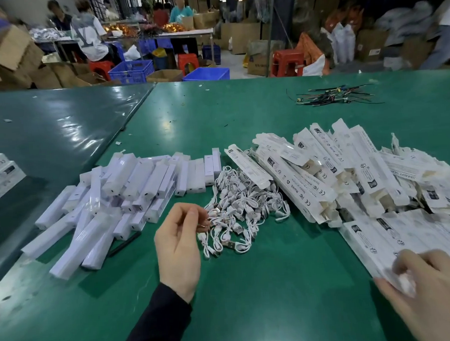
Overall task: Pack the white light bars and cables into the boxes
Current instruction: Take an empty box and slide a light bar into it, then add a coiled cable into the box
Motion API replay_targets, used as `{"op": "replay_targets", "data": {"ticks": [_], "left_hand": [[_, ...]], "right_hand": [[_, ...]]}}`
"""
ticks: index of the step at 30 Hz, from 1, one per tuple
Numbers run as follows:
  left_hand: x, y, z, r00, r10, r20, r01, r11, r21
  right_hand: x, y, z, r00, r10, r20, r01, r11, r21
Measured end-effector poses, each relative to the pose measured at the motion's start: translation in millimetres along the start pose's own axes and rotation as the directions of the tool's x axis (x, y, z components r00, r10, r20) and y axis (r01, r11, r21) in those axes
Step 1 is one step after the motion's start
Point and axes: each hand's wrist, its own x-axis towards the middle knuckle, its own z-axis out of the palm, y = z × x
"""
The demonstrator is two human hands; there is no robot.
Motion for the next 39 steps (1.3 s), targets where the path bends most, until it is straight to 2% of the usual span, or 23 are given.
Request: {"op": "replay_targets", "data": {"ticks": [1, 2, 3, 7, 8, 11, 13, 15, 18, 19, 21, 24, 26, 27, 29, 30, 31, 32, 33, 34, 35, 36, 39], "left_hand": [[4, -2, -4, 1.000, 0.006, -0.028, -0.005, 1.000, 0.020], [8, -3, -8, 0.998, 0.009, -0.056, -0.007, 0.999, 0.041], [12, -5, -10, 0.997, 0.012, -0.078, -0.007, 0.998, 0.062], [16, -9, -12, 0.993, 0.003, -0.114, 0.008, 0.996, 0.091], [15, -9, -11, 0.994, 0.001, -0.106, 0.009, 0.996, 0.089], [11, -10, -11, 0.996, 0.015, -0.084, -0.008, 0.996, 0.089], [10, -9, -10, 0.997, 0.031, -0.076, -0.024, 0.996, 0.091], [10, -9, -9, 0.997, 0.037, -0.063, -0.031, 0.995, 0.097], [9, -11, -7, 0.999, 0.033, -0.038, -0.030, 0.995, 0.090], [9, -11, -6, 0.999, 0.028, -0.031, -0.025, 0.996, 0.088], [8, -10, -6, 1.000, 0.016, -0.025, -0.014, 0.997, 0.076], [7, -9, -6, 1.000, 0.000, -0.015, 0.001, 0.998, 0.059], [6, -9, -5, 1.000, -0.010, -0.004, 0.010, 0.998, 0.054], [5, -9, -4, 1.000, -0.014, 0.000, 0.014, 0.999, 0.051], [2, -7, -3, 1.000, -0.019, 0.009, 0.019, 0.999, 0.041], [1, -5, -2, 1.000, -0.020, 0.021, 0.019, 0.999, 0.039], [0, -4, -1, 0.999, -0.026, 0.047, 0.024, 0.999, 0.035], [0, -2, -1, 0.995, -0.037, 0.095, 0.035, 0.999, 0.024], [-1, 1, -1, 0.984, -0.060, 0.167, 0.061, 0.998, 0.001], [-2, 3, 0, 0.965, -0.092, 0.245, 0.103, 0.994, -0.031], [-3, 5, 0, 0.944, -0.125, 0.305, 0.154, 0.985, -0.074], [-3, 6, 1, 0.927, -0.153, 0.342, 0.206, 0.971, -0.124], [-1, 11, 1, 0.905, -0.208, 0.371, 0.325, 0.901, -0.287]], "right_hand": [[6, -8, -8, 0.991, 0.085, 0.101, -0.083, 0.996, -0.022], [14, -14, -13, 0.983, 0.130, 0.128, -0.123, 0.991, -0.058], [21, -21, -19, 0.988, 0.106, 0.110, -0.101, 0.994, -0.050], [58, -67, -23, 0.989, -0.129, -0.072, 0.140, 0.976, 0.169], [68, -78, -18, 0.987, -0.146, -0.073, 0.157, 0.971, 0.182], [90, -94, 11, 0.992, -0.077, 0.099, 0.066, 0.991, 0.112], [95, -92, 24, 0.991, -0.033, 0.131, 0.022, 0.996, 0.090], [95, -86, 29, 0.998, -0.042, 0.037, 0.035, 0.983, 0.179], [92, -78, 28, 0.979, -0.033, -0.202, 0.078, 0.972, 0.220], [93, -76, 25, 0.973, -0.006, -0.229, 0.066, 0.964, 0.258], [94, -73, 20, 0.985, 0.074, -0.154, -0.007, 0.919, 0.394], [94, -71, 19, 0.993, 0.109, -0.050, -0.068, 0.854, 0.516], [93, -70, 18, 0.984, 0.162, -0.076, -0.075, 0.758, 0.648], [93, -70, 18, 0.969, 0.200, -0.148, -0.041, 0.715, 0.698], [92, -73, 13, 0.906, 0.251, -0.340, 0.082, 0.684, 0.725], [90, -77, 11, 0.882, 0.253, -0.397, 0.150, 0.648, 0.747], [87, -82, 9, 0.887, 0.251, -0.388, 0.193, 0.560, 0.806], [82, -89, 8, 0.920, 0.240, -0.309, 0.186, 0.427, 0.885], [75, -99, 6, 0.965, 0.202, -0.167, 0.110, 0.264, 0.958], [68, -110, 6, 0.992, 0.122, 0.018, -0.029, 0.093, 0.995], [60, -120, 7, 0.979, 0.014, 0.202, -0.201, -0.038, 0.979], [53, -130, 10, 0.935, -0.091, 0.343, -0.352, -0.119, 0.928], [39, -149, 16, 0.803, -0.270, 0.532, -0.592, -0.261, 0.762]]}}
